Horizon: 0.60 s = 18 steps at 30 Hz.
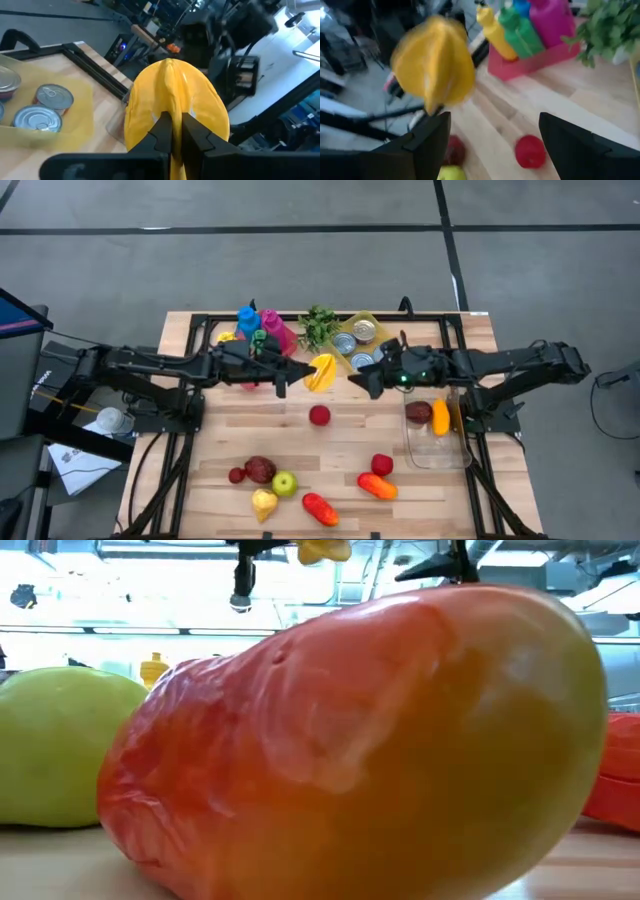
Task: Pick & Place Food Item
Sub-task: Put the starfruit into the transparent bin
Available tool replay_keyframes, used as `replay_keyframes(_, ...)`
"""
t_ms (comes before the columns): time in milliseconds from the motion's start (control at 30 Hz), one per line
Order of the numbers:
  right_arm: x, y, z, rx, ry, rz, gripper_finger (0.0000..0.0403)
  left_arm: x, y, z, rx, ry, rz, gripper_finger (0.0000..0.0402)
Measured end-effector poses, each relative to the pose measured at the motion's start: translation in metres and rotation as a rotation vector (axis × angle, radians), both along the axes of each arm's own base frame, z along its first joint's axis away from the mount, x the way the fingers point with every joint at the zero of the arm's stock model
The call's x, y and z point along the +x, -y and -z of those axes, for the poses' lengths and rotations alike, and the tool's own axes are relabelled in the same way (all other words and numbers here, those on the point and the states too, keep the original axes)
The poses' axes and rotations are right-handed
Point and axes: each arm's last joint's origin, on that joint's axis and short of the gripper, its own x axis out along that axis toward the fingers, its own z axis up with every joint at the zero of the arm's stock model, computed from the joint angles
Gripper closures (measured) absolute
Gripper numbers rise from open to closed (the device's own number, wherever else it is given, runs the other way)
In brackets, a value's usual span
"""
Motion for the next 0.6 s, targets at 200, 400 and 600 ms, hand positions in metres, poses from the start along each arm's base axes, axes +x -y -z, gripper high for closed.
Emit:
replay_keyframes(200,0.006,0.009,0.004,0.011,-0.003,0.017,0.0107,0.015,-0.001,0.012,0.015,-0.001,-0.003,0.0395)
replay_keyframes(400,0.01,0.008,0.006,0.022,-0.004,-0.009,0.0107,0.031,-0.003,0.024,0.013,-0.028,0.003,0.0396)
replay_keyframes(600,0.015,0.007,0.01,0.031,-0.019,-0.035,0.0118,0.035,-0.006,0.021,0.015,0.018,0.008,0.0396)
